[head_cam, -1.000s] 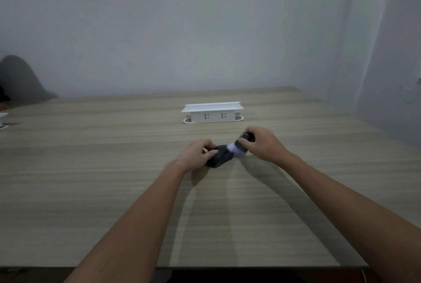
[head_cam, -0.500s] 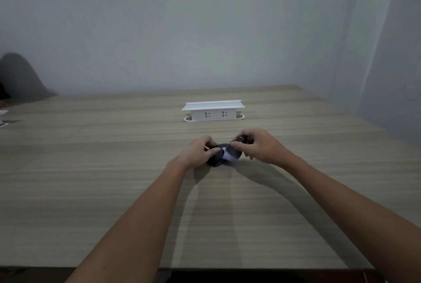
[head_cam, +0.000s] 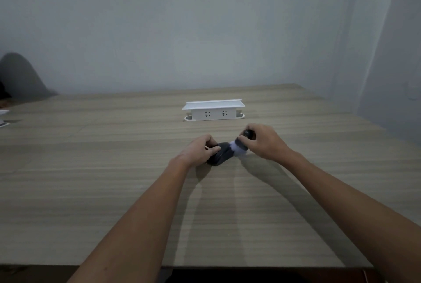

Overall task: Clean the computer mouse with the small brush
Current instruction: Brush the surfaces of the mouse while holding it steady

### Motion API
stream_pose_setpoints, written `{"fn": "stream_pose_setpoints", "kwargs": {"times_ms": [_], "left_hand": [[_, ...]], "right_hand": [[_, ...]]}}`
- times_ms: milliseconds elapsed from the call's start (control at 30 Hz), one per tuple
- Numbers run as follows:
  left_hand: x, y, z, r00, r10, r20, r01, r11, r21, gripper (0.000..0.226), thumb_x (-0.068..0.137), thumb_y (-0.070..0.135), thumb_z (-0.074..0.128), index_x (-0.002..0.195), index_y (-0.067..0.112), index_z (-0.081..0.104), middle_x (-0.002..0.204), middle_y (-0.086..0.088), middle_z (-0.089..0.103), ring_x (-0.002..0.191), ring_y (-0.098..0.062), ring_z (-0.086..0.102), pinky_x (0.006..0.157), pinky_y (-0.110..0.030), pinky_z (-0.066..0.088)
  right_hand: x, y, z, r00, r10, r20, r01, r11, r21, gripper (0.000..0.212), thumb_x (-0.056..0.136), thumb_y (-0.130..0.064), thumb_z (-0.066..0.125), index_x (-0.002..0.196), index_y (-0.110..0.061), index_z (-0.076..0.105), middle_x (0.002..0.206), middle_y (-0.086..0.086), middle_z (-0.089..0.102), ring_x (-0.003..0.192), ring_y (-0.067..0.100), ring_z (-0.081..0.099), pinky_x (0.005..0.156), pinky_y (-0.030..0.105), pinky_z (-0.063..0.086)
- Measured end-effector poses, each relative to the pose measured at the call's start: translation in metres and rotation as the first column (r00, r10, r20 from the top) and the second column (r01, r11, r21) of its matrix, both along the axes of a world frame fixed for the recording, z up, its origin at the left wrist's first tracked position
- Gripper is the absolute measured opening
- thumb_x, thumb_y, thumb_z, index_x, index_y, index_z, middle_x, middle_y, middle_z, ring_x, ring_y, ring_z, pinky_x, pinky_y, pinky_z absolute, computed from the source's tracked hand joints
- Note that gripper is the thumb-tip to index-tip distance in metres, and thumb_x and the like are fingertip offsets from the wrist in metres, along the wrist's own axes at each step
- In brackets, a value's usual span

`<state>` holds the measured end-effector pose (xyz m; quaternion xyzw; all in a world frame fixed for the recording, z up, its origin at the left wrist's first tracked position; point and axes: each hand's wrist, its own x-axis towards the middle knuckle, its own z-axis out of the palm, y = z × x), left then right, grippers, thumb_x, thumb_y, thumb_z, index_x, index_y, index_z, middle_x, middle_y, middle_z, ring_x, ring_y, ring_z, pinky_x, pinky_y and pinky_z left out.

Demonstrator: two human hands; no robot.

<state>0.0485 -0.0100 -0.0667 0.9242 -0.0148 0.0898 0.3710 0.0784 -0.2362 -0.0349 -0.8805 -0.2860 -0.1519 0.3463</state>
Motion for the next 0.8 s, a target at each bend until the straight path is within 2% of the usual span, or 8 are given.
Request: {"fn": "stream_pose_setpoints", "kwargs": {"times_ms": [100,167,267,433,533,600,733,800], "left_hand": [[0.001,0.000,0.001,1.000,-0.004,0.007,0.004,1.000,-0.008,0.015,0.090,0.027,0.068,0.080,0.030,0.056,0.096,-0.001,0.070,0.097,-0.026,0.068,0.087,-0.042,0.056],[0.000,0.000,0.000,1.000,-0.002,0.012,0.002,1.000,-0.010,0.014,0.090,0.026,0.067,0.082,0.028,0.057,0.097,-0.002,0.070,0.098,-0.027,0.068,0.087,-0.042,0.056],[-0.001,0.000,-0.002,1.000,0.008,-0.005,-0.008,0.999,-0.037,0.012,0.091,0.028,0.066,0.083,0.028,0.057,0.102,-0.006,0.071,0.097,-0.027,0.068,0.083,-0.043,0.057],[0.000,0.000,-0.001,1.000,0.010,0.008,-0.010,0.999,-0.052,0.014,0.091,0.027,0.066,0.080,0.027,0.058,0.098,-0.007,0.072,0.095,-0.028,0.069,0.084,-0.044,0.058],[-0.001,-0.003,-0.001,1.000,0.014,0.020,-0.013,0.999,-0.052,0.016,0.092,0.026,0.065,0.079,0.024,0.057,0.093,-0.009,0.071,0.088,-0.030,0.069,0.076,-0.041,0.056],[-0.002,-0.004,-0.001,1.000,0.018,0.021,-0.017,0.999,-0.051,0.013,0.092,0.027,0.065,0.083,0.020,0.059,0.095,-0.011,0.072,0.087,-0.031,0.069,0.074,-0.040,0.056],[0.000,-0.003,-0.001,0.999,0.023,0.036,-0.021,0.998,-0.065,0.012,0.091,0.026,0.067,0.086,0.016,0.062,0.095,-0.013,0.073,0.086,-0.029,0.067,0.075,-0.041,0.056],[0.000,-0.003,-0.002,0.999,0.029,0.044,-0.025,0.997,-0.072,0.012,0.090,0.026,0.068,0.085,0.017,0.063,0.090,-0.011,0.072,0.082,-0.028,0.065,0.069,-0.038,0.055]], "right_hand": [[-0.011,0.003,0.002,0.962,0.215,-0.170,-0.211,0.977,0.039,0.016,0.089,-0.026,0.069,0.091,-0.011,0.074,0.063,-0.003,0.068,0.051,0.009,0.062,0.055,0.027,0.052],[-0.007,0.004,-0.003,0.981,0.141,-0.132,-0.143,0.990,-0.006,0.015,0.088,-0.026,0.069,0.090,-0.012,0.075,0.069,-0.003,0.070,0.060,0.012,0.065,0.061,0.029,0.054],[0.004,-0.001,-0.008,0.996,-0.082,0.043,0.084,0.996,-0.043,0.016,0.086,-0.027,0.068,0.090,-0.013,0.074,0.084,0.001,0.073,0.079,0.019,0.067,0.072,0.036,0.055],[-0.011,0.002,-0.004,0.963,0.206,-0.174,-0.199,0.978,0.059,0.015,0.089,-0.025,0.070,0.090,-0.011,0.075,0.068,0.007,0.072,0.052,0.009,0.061,0.055,0.029,0.052],[-0.001,0.001,-0.008,0.999,0.033,-0.032,-0.035,0.998,-0.058,0.014,0.085,-0.024,0.069,0.088,-0.012,0.076,0.077,0.001,0.073,0.066,0.013,0.064,0.064,0.030,0.051],[0.001,-0.001,-0.008,0.998,-0.056,0.026,0.058,0.996,-0.061,0.014,0.083,-0.026,0.067,0.087,-0.014,0.075,0.081,-0.001,0.074,0.076,0.016,0.066,0.069,0.033,0.053],[-0.016,0.005,-0.005,0.965,0.196,-0.175,-0.193,0.981,0.030,0.012,0.088,-0.024,0.070,0.089,-0.014,0.076,0.064,-0.008,0.067,0.052,0.002,0.060,0.057,0.025,0.051],[-0.012,0.007,-0.009,0.982,0.136,-0.131,-0.139,0.990,-0.010,0.013,0.088,-0.025,0.069,0.089,-0.014,0.075,0.067,-0.008,0.068,0.055,0.003,0.061,0.060,0.026,0.050]]}}
